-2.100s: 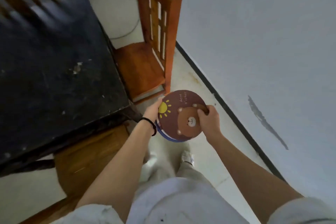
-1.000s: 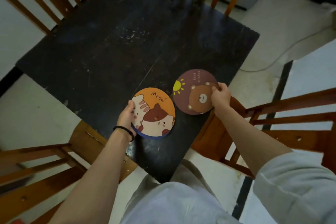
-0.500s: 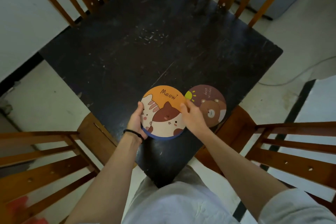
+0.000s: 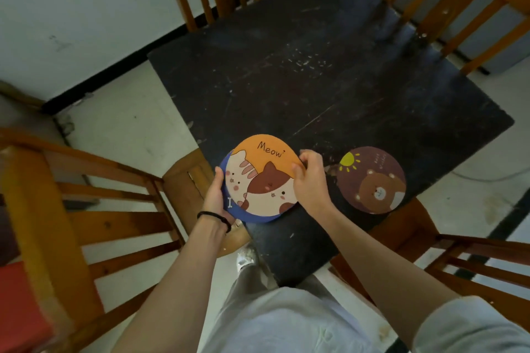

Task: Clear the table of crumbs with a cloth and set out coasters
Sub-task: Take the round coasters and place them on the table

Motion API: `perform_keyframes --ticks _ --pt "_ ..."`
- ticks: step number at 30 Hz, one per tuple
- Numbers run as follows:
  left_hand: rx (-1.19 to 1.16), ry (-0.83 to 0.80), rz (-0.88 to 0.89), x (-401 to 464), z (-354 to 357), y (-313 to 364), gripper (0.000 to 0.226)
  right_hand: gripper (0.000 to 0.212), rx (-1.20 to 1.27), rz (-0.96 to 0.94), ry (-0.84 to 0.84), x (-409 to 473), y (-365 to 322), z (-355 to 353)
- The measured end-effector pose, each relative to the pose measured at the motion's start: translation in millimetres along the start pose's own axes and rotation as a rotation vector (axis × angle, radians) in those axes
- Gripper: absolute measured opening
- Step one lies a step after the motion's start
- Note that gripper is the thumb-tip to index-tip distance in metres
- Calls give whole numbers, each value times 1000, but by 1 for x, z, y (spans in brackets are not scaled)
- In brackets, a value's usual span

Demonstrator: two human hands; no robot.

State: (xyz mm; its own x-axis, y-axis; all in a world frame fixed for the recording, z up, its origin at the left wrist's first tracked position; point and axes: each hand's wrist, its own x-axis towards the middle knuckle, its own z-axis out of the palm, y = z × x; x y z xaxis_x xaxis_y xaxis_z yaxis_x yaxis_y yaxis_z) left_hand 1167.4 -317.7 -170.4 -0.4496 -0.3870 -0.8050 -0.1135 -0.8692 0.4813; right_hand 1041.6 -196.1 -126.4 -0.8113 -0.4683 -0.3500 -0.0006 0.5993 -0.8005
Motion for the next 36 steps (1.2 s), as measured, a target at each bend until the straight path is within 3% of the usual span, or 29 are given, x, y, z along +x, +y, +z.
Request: perform_keyframes --ticks 3,7,14,17,21,28,36 --pt "-54 72 77 0 -23 11 42 10 152 -24 54 3 -9 4" --pt "-109 167 153 -4 -52 24 43 11 305 159 194 16 -17 23" --pt "-146 404 230 -14 -98 30 46 23 248 363 156 28 -24 67" --pt "-176 438 271 -17 -104 31 40 33 129 364 172 25 -20 76" --pt "-163 381 277 -15 -103 32 34 44 -111 224 233 2 -5 74" --pt "-6 225 288 -26 -72 39 32 52 83 73 36 -44 -16 98" --pt "136 97 205 -63 -90 -31 43 45 75 225 65 -119 24 94"
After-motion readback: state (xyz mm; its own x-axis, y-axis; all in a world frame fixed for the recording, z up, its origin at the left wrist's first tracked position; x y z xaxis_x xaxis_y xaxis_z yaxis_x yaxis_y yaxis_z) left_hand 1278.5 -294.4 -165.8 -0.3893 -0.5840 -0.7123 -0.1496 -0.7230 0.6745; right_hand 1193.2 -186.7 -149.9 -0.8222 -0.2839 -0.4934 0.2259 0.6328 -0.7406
